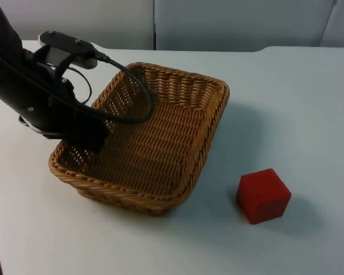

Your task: Pick up the basket with the left hand and place the cube into the basket with the right hand.

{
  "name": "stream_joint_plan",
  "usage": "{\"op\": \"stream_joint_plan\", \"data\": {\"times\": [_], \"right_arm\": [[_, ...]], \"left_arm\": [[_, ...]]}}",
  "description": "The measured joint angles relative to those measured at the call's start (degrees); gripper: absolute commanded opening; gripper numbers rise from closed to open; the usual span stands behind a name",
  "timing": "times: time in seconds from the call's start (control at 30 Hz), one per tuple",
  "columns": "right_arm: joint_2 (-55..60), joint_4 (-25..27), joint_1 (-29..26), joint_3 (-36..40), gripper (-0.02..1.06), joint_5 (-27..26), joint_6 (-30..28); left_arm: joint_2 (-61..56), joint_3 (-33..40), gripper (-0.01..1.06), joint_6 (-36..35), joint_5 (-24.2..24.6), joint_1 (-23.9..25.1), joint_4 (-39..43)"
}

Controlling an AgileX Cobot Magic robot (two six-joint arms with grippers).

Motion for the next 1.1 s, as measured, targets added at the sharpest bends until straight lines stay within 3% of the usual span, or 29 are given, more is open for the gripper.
{"op": "stream_joint_plan", "data": {"times": [0.03, 0.1, 0.27, 0.57, 0.7, 0.87, 1.1], "right_arm": [[0.0, 0.0, 0.0, 0.0, 0.0, 0.0, 0.0], [0.0, 0.0, 0.0, 0.0, 0.0, 0.0, 0.0], [0.0, 0.0, 0.0, 0.0, 0.0, 0.0, 0.0], [0.0, 0.0, 0.0, 0.0, 0.0, 0.0, 0.0], [0.0, 0.0, 0.0, 0.0, 0.0, 0.0, 0.0], [0.0, 0.0, 0.0, 0.0, 0.0, 0.0, 0.0], [0.0, 0.0, 0.0, 0.0, 0.0, 0.0, 0.0]], "left_arm": [[1.0, -0.4, 0.4, 0.0, 0.8, 0.0, 0.1], [2.1, -0.9, 0.01, -0.4, 1.6, 0.0, -0.7], [2.0, -1.8, 0.0, -1.1, 2.3, 0.0, -2.2], [-5.9, -2.7, 0.0, -0.1, 9.6, 3.5, -4.4], [-11.0, -2.7, 0.0, 0.0, 14.3, 8.4, -8.4], [-12.4, -2.7, 0.0, -0.1, 19.1, 11.1, -11.7], [-12.5, -2.7, 0.0, -0.1, 23.5, 11.6, -16.3]]}}
